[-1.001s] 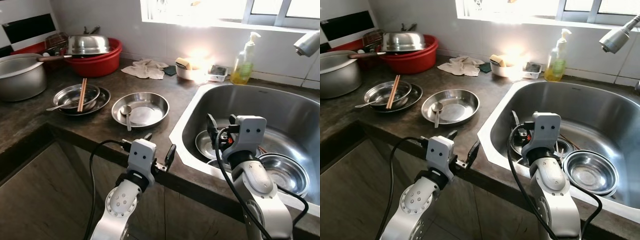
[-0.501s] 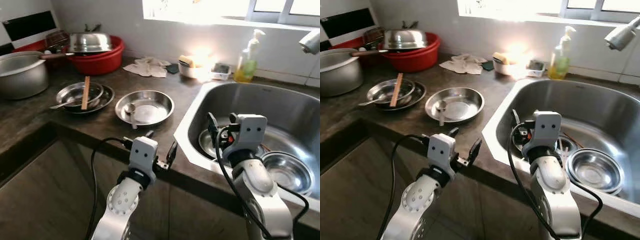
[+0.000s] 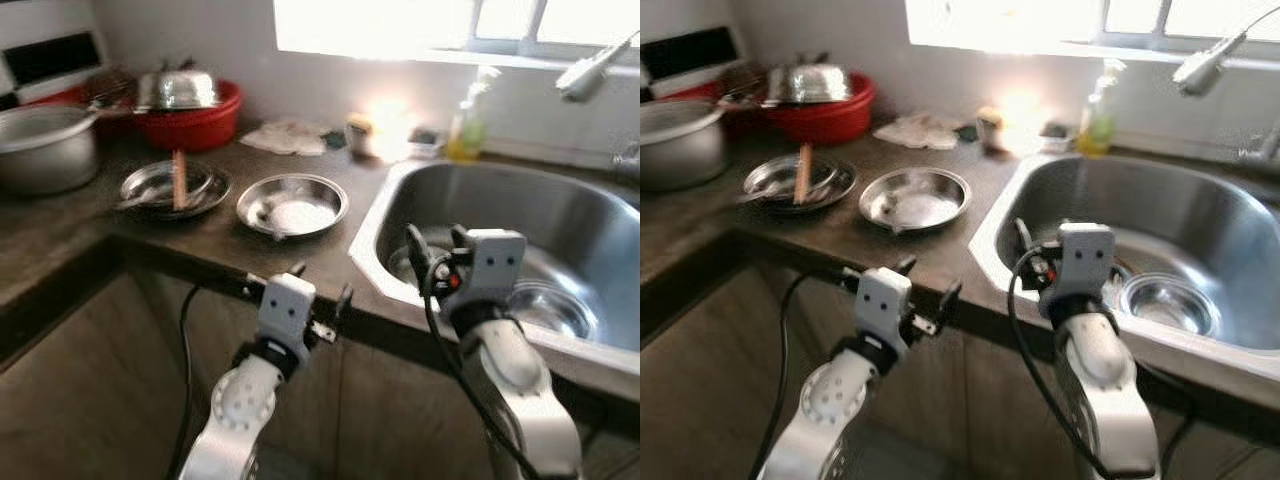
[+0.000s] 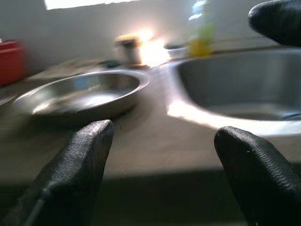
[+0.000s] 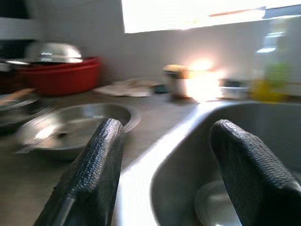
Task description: Kitchen organization
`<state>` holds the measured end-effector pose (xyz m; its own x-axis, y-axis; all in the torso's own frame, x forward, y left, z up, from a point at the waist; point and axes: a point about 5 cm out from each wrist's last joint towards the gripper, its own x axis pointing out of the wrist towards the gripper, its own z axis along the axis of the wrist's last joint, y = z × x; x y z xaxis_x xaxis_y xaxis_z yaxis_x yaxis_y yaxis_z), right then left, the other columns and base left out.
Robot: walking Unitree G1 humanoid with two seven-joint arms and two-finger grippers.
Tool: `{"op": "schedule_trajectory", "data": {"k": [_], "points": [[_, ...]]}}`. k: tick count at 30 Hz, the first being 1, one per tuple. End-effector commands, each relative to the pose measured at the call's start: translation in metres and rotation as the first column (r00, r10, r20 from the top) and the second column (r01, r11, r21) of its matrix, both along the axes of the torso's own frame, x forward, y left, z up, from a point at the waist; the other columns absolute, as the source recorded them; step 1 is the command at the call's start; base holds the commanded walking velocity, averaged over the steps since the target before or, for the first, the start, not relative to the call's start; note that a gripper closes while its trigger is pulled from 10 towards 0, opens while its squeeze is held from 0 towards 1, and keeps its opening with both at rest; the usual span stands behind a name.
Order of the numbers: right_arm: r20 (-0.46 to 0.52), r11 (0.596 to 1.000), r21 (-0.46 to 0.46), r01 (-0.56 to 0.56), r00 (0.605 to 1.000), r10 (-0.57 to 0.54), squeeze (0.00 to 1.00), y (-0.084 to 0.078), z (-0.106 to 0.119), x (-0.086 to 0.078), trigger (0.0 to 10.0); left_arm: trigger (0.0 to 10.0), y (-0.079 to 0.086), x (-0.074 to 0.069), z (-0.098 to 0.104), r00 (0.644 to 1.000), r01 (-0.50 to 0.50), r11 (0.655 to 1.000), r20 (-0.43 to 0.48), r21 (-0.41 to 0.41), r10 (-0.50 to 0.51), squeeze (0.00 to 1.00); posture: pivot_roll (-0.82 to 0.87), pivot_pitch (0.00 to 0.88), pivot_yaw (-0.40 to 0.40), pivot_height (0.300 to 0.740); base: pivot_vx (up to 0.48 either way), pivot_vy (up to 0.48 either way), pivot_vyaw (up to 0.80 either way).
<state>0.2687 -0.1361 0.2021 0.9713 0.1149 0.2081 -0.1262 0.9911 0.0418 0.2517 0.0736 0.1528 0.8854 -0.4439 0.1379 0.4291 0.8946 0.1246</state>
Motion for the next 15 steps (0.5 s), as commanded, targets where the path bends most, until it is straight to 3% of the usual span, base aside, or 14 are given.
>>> {"op": "schedule_trajectory", "data": {"k": [1, 12, 15], "points": [[0.007, 1.000, 0.001, -0.024, 1.000, 0.024, 0.00, 0.0055, 0.0015, 0.0006, 10.0, 10.0, 0.0027, 0.0001, 0.0003, 1.000, -0.012, 1.000, 0.001, 0.011, 0.012, 0.00, 0.04, 0.046, -0.009, 0.740, 0.000, 0.000, 0.80], [0.013, 0.999, -0.005, -0.035, 0.999, 0.035, 0.00, 0.0050, 0.0041, 0.0049, 10.0, 10.0, 0.0034, -0.0011, -0.0005, 1.000, -0.017, 1.000, -0.001, 0.007, 0.017, 0.00, 0.04, 0.036, -0.014, 0.740, 0.000, 0.000, 0.79], [0.013, 0.999, 0.005, -0.033, 0.999, 0.033, 0.00, 0.0038, 0.0049, 0.0066, 10.0, 10.0, 0.0029, -0.0012, -0.0011, 1.000, -0.017, 1.000, -0.003, 0.009, 0.017, 0.00, 0.04, 0.034, -0.016, 0.740, 0.000, 0.000, 0.00]]}}
